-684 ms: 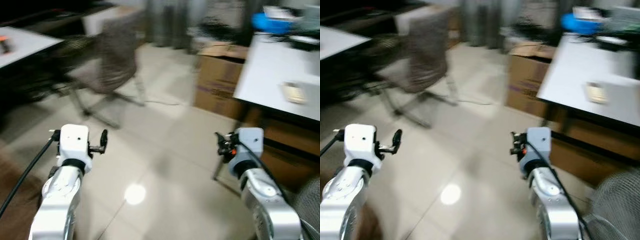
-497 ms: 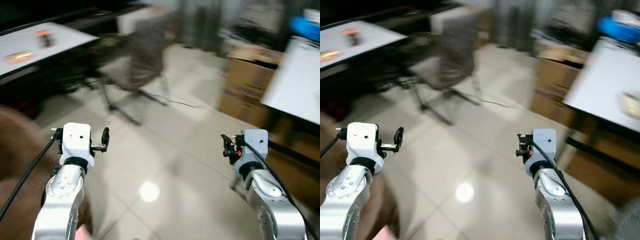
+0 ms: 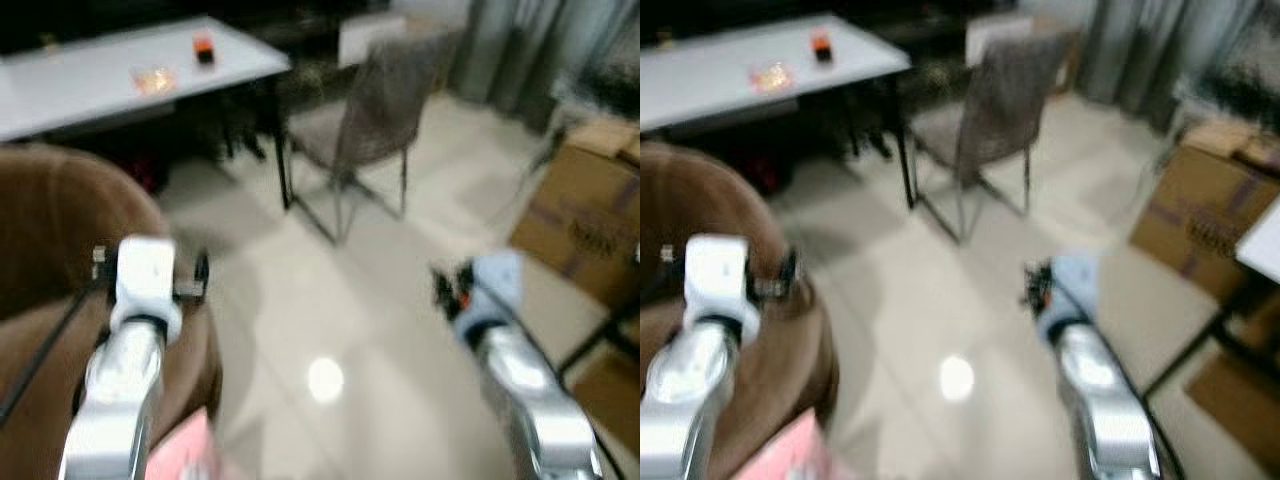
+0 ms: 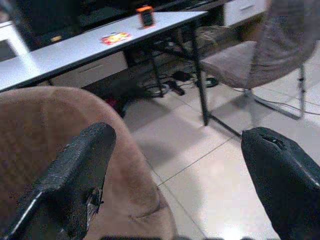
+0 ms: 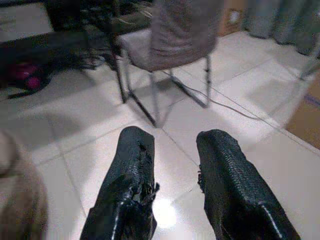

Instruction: Move the pillow to the sofa from floor

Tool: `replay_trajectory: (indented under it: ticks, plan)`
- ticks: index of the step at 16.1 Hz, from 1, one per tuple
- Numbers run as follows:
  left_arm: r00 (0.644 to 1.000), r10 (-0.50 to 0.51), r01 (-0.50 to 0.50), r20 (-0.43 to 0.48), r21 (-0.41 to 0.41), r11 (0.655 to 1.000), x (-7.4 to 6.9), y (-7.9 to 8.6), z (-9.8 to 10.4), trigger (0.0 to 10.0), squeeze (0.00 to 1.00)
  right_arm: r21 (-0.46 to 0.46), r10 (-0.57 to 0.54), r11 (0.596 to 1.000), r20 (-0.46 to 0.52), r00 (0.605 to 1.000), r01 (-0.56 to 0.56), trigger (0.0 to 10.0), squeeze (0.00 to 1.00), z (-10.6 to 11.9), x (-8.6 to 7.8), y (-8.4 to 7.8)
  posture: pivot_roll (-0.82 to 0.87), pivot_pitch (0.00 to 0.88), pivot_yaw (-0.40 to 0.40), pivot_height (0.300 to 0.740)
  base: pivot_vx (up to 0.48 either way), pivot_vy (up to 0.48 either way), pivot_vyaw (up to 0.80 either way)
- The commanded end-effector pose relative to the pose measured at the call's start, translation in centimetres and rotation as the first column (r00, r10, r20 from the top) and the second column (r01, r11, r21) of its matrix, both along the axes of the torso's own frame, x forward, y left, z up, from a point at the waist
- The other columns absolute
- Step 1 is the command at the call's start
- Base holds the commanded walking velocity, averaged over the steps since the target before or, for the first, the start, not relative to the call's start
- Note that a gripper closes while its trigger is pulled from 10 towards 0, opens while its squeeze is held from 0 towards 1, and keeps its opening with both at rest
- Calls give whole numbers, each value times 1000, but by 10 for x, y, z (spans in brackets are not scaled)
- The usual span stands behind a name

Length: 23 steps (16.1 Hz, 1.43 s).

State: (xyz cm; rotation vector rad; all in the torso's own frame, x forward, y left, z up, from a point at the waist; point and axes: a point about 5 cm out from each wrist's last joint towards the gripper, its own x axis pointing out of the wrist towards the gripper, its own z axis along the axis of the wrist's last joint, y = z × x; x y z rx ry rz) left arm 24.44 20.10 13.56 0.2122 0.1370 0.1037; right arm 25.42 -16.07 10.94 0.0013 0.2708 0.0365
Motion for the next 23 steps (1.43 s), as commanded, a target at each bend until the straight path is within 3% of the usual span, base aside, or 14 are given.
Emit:
replay_trajectory:
  ticks: [1,2,5,7,9,17,23]
  plan:
    - [1000,-16,17,7,-18,1000,2,-5,2,10000,0,-6,-28,1000,-27,999,28,10000,0,-2,1,-6,-171,0,38,740,0,-439,0]
    - [1000,-15,15,8,-20,1000,2,-5,2,10000,0,-3,-26,1000,-27,999,26,10000,0,-2,1,-6,-173,0,38,740,0,-458,0]
    - [1000,-14,15,6,-22,1000,3,-6,0,10000,0,-113,-29,993,-10,1000,28,10000,0,1,5,-10,-182,0,38,740,0,-480,0]
    - [1000,-13,13,8,-25,1000,3,-6,0,10000,0,-68,0,998,5,1000,0,10000,0,3,6,-8,-182,0,35,740,0,-480,0]
    - [1000,-13,13,10,-24,1000,3,-7,0,10000,0,-122,60,991,28,998,-56,10000,0,4,7,-4,-179,0,30,740,0,-471,203]
    - [999,-24,24,34,-7,1000,-2,-7,0,10000,0,-72,120,990,37,992,-117,10000,0,5,8,2,-165,0,14,740,0,0,800]
    - [998,-55,56,20,-52,997,-3,-9,-1,10000,0,-58,106,993,42,993,-104,10000,0,5,7,2,-169,0,23,740,0,0,800]
